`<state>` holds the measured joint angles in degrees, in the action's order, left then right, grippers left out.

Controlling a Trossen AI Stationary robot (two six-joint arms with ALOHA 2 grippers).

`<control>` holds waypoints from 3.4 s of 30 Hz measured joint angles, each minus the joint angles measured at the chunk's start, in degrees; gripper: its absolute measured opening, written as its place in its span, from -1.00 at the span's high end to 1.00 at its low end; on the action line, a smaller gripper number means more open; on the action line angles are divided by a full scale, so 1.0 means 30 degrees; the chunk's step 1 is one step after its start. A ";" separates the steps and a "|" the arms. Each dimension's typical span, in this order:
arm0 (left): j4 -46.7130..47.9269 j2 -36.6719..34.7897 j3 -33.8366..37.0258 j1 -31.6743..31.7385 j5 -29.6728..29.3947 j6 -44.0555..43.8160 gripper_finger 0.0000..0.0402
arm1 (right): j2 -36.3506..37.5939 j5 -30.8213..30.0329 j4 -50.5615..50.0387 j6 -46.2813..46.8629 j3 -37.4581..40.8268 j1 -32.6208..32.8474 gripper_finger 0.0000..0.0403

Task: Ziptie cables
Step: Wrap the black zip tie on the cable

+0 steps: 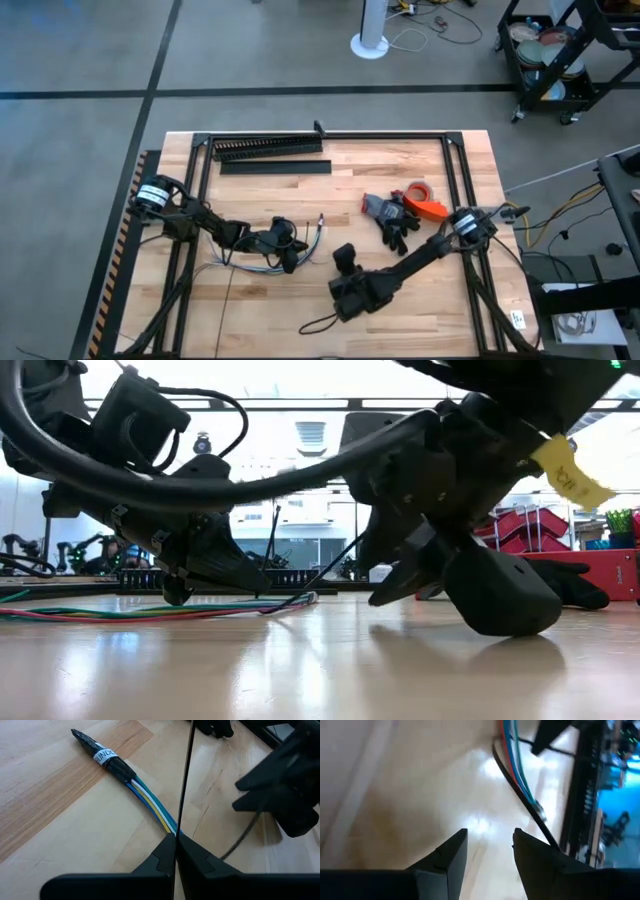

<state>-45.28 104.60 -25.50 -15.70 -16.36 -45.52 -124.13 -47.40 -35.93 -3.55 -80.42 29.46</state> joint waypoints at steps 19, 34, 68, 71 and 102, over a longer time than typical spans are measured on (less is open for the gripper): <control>-0.0014 0.0000 0.0007 0.0000 0.0102 0.0277 1.00 | 0.0115 0.1893 0.5464 -0.5375 0.0479 0.0035 0.18; -0.0081 0.0007 0.0007 -0.0003 0.0153 0.0459 1.00 | -0.0351 1.1902 1.2137 -1.2704 0.0377 -0.2239 0.19; -0.0641 0.0022 0.0044 -0.0050 0.0233 0.1406 1.00 | -0.1051 0.9865 1.4667 -1.6815 0.0648 -0.1641 0.59; -0.0771 0.0022 0.0044 -0.0099 0.0247 0.1790 1.00 | -0.1014 0.9872 1.5597 -1.6826 0.1265 -0.1655 0.61; -0.2957 0.0015 0.0007 -0.0075 -0.0523 0.0494 1.00 | -0.1489 1.5158 1.9849 -0.6962 0.2802 -0.2897 0.74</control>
<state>-54.15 104.64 -25.47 -15.93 -17.93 -44.03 -128.60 -1.92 23.61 -24.44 -72.01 20.77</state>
